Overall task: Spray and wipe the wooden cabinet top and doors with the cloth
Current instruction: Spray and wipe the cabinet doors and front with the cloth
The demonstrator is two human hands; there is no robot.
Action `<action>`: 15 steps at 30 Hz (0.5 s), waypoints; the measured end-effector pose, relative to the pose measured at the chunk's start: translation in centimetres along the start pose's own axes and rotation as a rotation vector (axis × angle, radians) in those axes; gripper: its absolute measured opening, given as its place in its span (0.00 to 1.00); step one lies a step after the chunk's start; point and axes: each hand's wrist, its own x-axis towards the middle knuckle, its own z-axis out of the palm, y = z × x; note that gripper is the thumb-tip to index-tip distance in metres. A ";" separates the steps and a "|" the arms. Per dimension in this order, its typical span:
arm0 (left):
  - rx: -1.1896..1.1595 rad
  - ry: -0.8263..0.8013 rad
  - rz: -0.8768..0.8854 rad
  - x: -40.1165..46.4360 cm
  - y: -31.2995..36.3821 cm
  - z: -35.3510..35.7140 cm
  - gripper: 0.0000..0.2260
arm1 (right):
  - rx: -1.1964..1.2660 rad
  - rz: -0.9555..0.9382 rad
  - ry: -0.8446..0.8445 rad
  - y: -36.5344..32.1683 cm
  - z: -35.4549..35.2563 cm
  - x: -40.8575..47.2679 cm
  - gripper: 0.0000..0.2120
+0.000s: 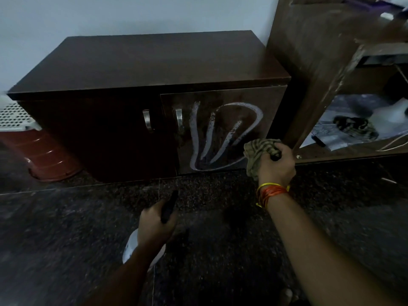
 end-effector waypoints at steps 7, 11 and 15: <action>-0.265 0.138 -0.077 0.7 2.4 0.2 0.11 | 0.032 -0.076 -0.074 -1.9 2.0 -1.6 0.15; -0.392 0.233 -0.071 2.3 5.4 -0.5 0.12 | 0.080 -0.170 -0.139 -4.1 4.2 -3.5 0.15; -0.441 0.285 -0.016 3.8 7.0 -1.8 0.10 | 0.124 -0.332 -0.217 -6.4 6.2 -4.9 0.15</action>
